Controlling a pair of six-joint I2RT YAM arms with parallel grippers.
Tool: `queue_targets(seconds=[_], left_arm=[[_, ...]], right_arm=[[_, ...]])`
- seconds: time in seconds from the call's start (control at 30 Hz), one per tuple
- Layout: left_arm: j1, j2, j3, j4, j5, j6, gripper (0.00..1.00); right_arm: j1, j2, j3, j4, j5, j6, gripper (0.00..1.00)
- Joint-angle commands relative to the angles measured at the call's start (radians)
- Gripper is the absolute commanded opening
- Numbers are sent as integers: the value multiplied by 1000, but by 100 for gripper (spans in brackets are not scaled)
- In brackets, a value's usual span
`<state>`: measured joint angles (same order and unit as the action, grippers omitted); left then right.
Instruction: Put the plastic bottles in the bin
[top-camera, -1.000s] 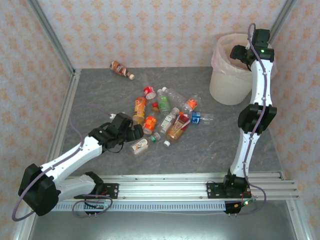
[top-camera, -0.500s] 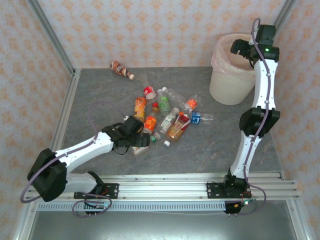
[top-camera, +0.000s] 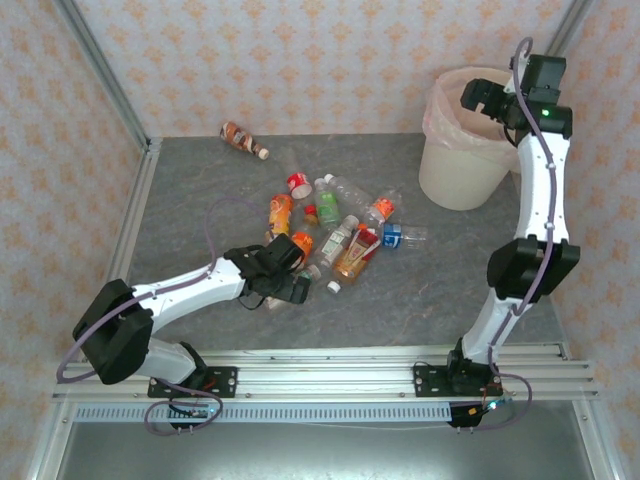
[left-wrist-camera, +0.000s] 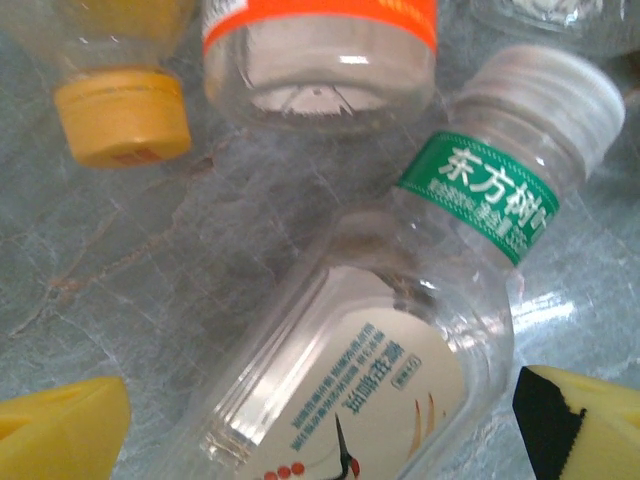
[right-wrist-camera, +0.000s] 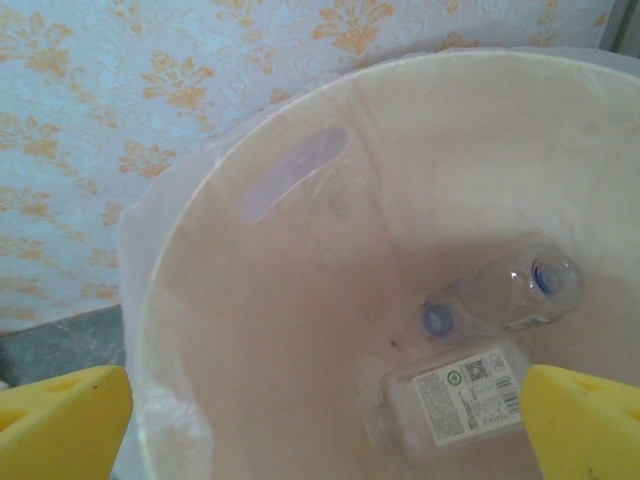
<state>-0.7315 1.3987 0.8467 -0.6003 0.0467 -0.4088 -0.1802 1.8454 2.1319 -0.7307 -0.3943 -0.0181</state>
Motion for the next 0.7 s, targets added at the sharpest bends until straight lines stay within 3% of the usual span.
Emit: queue_targets(seconds=[0.0,0.2,0.53,0.67], left_arm=[[-2,21,31,-75,35,54,100],[-30,36,-4,-68,-24,93,93],[-105,129,19,-51,-82,125,81],[-119,117,18,-44,-93,120,70]], right_arm=[[-1,-125,-151,181,-34,81,99],[5,-260,-331,291,-35,95,99],[6,-335,-427,326,-57,136,99],[7,-339,-431,320,-67,145,99]])
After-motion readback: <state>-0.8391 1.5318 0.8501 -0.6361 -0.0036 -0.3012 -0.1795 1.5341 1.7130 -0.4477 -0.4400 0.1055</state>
